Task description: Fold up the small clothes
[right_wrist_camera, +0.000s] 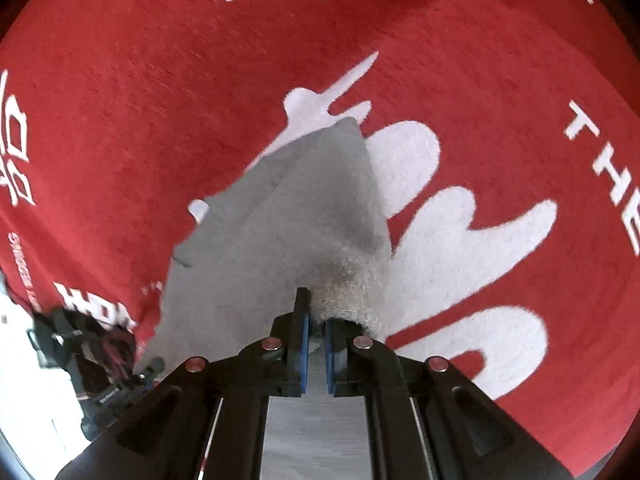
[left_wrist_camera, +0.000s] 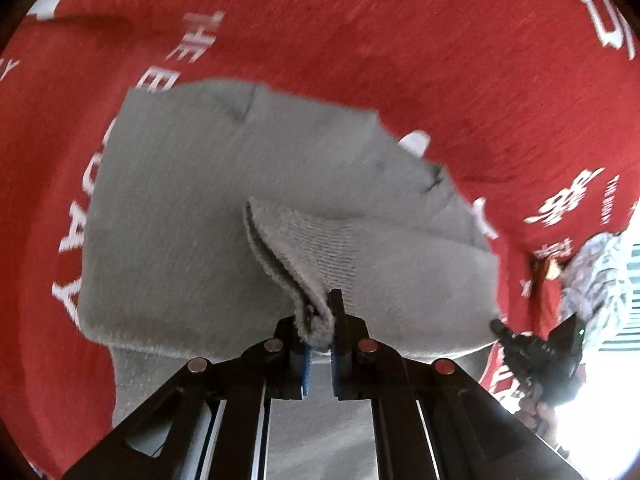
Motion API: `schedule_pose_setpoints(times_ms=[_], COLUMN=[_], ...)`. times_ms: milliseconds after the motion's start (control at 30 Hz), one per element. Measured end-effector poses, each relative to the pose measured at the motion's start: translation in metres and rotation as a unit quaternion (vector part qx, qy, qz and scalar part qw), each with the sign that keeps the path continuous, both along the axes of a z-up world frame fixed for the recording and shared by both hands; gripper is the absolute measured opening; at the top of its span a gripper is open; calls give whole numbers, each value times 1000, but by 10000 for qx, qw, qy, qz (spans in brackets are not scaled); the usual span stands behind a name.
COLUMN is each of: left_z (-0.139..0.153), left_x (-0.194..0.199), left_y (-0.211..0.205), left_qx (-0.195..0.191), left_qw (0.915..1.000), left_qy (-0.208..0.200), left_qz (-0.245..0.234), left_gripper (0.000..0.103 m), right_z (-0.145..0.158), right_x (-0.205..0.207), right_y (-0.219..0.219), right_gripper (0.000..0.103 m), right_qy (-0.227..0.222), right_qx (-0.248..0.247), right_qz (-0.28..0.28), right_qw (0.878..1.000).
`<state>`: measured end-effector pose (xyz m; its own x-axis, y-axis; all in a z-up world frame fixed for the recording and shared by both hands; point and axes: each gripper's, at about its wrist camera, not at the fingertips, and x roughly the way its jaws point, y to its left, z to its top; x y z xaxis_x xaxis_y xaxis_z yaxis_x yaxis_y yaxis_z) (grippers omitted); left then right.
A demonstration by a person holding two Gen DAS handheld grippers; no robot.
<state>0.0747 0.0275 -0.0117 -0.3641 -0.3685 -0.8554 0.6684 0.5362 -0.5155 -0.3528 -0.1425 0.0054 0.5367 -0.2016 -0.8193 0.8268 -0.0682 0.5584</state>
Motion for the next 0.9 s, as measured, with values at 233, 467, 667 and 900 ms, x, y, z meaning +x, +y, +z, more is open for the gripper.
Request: schedule_pose_setpoints(times_ms=[233,467,667,900], left_z=[0,37,34,8], left_x=[1,-3,-28,-44], left_y=[14,15,-18,-30], left_qx=[524,644,610,947], left_qw=[9961,9798,9756,9677], left_qy=[-690,-1875,-2024,-2238], left_qz=[-142,-255,-585,-671], left_gripper=[26,73,73,73], right_z=[-16,15,21,-16], right_x=[-16,-18,-40,-25], right_y=[10,30,-11,-63], right_gripper=[7,31,37,37], right_qy=[-31,303,201,-520], right_qx=[224,20,-63,438], right_qz=[168,756,64,-91], right_qw=[9996,9967,9998,9976])
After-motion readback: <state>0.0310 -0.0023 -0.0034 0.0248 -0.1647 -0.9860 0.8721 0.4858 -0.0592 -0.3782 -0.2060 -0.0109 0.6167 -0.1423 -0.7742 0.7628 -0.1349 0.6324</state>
